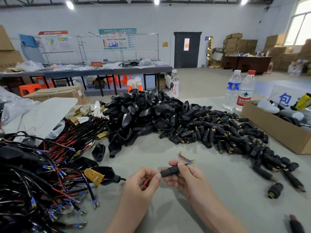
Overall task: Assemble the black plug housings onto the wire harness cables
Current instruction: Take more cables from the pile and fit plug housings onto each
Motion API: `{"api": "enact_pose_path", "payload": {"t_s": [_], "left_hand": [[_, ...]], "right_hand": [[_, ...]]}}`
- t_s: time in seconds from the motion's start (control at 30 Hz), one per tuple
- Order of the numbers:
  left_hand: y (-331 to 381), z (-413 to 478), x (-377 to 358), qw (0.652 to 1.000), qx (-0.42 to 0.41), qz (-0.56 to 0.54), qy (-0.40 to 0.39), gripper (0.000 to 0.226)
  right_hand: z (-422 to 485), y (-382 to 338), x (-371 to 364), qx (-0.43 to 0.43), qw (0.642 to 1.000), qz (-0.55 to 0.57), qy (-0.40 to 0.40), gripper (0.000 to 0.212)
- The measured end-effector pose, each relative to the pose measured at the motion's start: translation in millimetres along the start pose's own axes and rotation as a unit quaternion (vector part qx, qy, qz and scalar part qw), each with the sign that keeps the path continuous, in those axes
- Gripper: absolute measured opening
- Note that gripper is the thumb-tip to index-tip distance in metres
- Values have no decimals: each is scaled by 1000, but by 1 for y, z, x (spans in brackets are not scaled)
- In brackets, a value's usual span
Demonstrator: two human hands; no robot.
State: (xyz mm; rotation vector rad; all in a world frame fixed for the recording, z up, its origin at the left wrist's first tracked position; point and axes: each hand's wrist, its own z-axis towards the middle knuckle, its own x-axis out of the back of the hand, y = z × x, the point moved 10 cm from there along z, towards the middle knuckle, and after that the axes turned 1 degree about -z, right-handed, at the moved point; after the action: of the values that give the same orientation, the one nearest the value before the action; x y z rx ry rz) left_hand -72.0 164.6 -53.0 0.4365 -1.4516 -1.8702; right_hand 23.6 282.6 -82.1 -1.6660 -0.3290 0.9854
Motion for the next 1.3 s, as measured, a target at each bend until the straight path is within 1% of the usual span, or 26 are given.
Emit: {"api": "enact_pose_path", "payload": {"t_s": [0.1,0.23,0.37,0.53,0.6,0.73,0.9,1.07,1.2,1.3], "left_hand": [[2,0,0,1000,-5,1,13,8],[-1,1,5,998,19,-47,41,2],[-5,1,9,996,31,-71,48,9],[-2,0,5,999,8,-24,26,13],[-2,0,5,999,8,-26,27,11],[-5,1,6,998,19,-55,37,11],[-9,0,11,998,17,-45,50,18],[-5,-2,14,997,3,-31,71,12],[-7,-2,18,995,10,-24,91,13],[-8,-2,19,995,19,-15,101,15]], "right_hand": [[0,0,2,-9,1000,19,10,29],[-1,-2,5,-18,998,61,28,29],[-4,-2,5,-29,995,88,35,29],[-7,2,-4,-36,995,94,26,30],[-7,2,-5,-36,994,99,25,30],[-8,1,-2,-40,991,119,38,30],[-11,9,-6,-66,983,166,48,29],[-14,16,-9,-87,972,210,57,28],[-15,21,-13,-100,969,218,54,28],[-16,20,-15,-96,973,204,49,26]]}}
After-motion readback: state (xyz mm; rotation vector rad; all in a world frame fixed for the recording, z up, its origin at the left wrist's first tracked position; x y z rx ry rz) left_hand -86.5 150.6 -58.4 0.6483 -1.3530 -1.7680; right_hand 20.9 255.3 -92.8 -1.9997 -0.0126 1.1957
